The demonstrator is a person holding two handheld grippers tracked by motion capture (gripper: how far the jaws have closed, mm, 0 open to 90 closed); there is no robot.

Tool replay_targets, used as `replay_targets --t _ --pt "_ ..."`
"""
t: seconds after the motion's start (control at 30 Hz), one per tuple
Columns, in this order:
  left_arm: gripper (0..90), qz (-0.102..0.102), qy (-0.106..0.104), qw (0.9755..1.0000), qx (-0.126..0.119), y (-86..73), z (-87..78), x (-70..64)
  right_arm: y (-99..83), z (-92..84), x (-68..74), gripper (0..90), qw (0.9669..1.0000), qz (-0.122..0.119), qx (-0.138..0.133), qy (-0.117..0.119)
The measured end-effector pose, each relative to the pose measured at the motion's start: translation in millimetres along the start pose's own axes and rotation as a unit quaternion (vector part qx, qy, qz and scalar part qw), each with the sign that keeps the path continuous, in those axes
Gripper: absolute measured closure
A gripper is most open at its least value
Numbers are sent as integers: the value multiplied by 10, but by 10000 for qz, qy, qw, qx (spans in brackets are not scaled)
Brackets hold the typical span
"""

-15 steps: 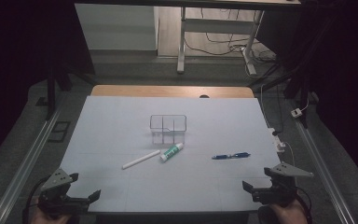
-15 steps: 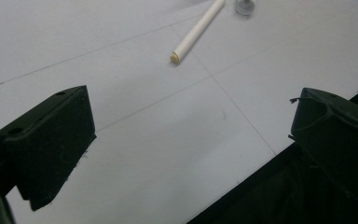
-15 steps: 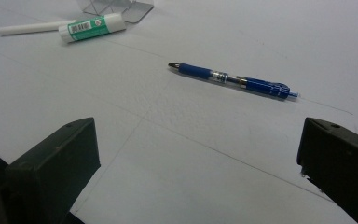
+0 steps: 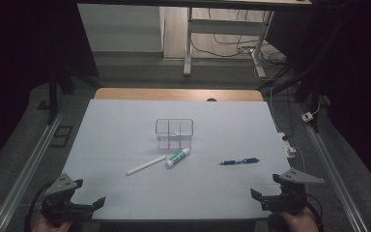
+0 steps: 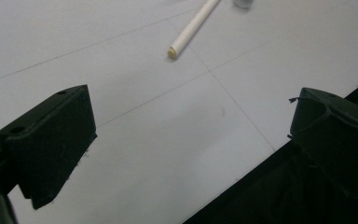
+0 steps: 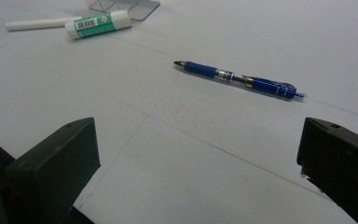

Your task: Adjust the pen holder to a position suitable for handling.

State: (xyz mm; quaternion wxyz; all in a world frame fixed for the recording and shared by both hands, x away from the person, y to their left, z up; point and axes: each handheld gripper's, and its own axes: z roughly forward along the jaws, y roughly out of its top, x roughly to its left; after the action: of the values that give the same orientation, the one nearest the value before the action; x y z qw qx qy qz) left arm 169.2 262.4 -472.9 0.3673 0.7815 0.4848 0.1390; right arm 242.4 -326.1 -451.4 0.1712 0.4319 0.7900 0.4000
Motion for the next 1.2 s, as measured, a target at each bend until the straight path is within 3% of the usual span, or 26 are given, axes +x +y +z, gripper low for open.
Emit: replay_targets --t 0.53,0.63,0.8,1.2 --pt "0 23 -71 9999 86 19 15 -17 7 11 0 0 10000 15 18 14" --pt "0 56 -120 9999 25 36 11 -28 9 16 0 0 10000 18 29 26" --pt "0 278 -233 9992 -158 92 11 -53 10 19 2 0 10000 -9 55 27" --pt "0 335 -488 9978 -295 183 86 -38 11 27 5 0 10000 -15 75 36"
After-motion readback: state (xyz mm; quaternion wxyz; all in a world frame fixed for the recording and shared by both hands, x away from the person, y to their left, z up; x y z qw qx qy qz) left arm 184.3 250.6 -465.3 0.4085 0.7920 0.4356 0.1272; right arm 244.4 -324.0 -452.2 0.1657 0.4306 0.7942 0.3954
